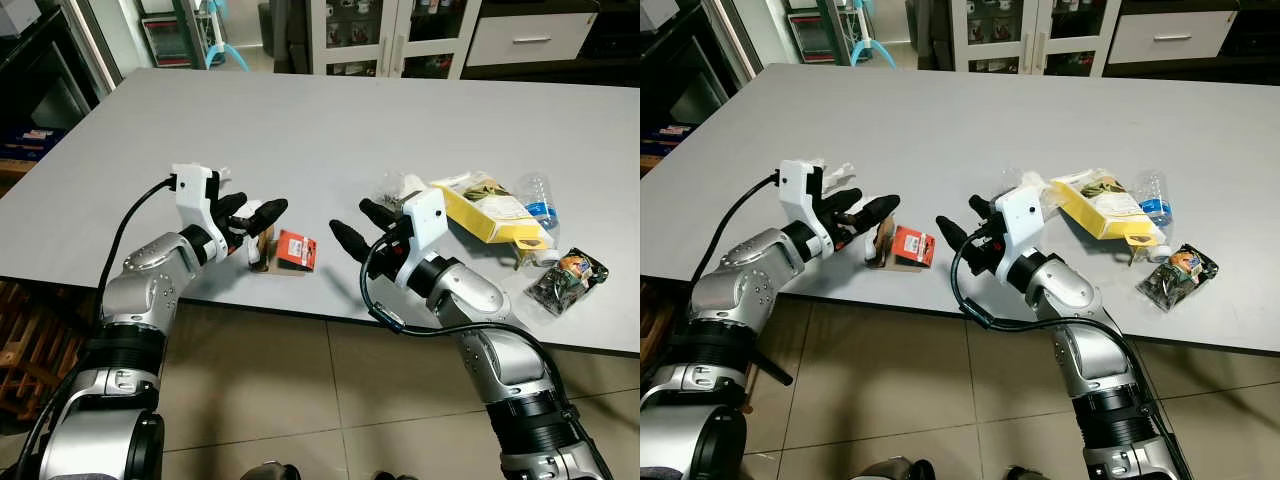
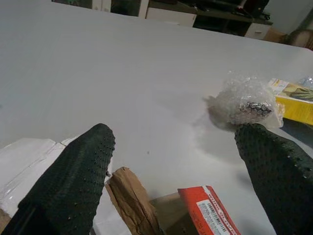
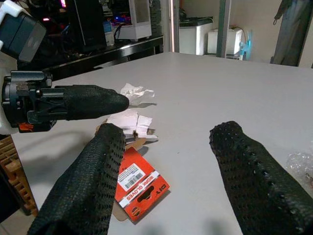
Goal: Picking trash to rubbish bin
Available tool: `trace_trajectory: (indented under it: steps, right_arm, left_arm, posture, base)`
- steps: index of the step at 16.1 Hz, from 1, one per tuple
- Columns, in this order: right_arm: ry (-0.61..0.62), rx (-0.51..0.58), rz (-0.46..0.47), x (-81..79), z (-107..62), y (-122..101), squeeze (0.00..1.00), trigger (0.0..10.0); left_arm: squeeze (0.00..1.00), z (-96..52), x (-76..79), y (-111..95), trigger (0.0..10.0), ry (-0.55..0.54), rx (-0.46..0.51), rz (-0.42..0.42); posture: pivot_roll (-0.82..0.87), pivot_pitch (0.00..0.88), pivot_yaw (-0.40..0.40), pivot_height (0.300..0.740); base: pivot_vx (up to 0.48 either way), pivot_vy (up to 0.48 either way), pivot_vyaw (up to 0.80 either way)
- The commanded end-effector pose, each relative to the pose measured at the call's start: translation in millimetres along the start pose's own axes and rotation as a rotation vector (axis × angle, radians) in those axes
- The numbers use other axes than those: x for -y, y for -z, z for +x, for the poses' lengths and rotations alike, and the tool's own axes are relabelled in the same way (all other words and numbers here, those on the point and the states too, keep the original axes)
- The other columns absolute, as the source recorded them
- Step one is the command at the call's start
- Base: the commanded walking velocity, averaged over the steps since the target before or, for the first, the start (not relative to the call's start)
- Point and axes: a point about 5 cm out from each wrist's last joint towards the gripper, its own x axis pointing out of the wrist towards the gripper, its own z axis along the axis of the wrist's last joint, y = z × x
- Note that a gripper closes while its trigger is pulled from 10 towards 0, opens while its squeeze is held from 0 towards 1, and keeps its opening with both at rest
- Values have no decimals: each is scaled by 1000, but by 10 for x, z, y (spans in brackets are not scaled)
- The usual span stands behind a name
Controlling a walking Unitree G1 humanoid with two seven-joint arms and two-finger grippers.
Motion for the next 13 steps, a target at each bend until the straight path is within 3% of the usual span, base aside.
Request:
trace_trajectory:
  steps: [1,7,13]
  right_arm:
    - [5,-5,-5,3,-18,5,0,10000]
    - [6,-5,-6,6,-12,0,0,10000]
    - [11,-3,-4,4,-14,1,0,10000]
  left_arm:
    - [0,-6,3,51,10000,-4,-16,-18]
    - [0,88,172,222,10000,67,-24,-147]
    - [0,132,269,345,10000,88,-84,-116]
  posture:
    - [-52,83,71,740]
    - [-56,88,71,740]
    - [-59,91,76,740]
  base:
    - [0,0,0]
    - [0,0,0]
    - [0,0,0]
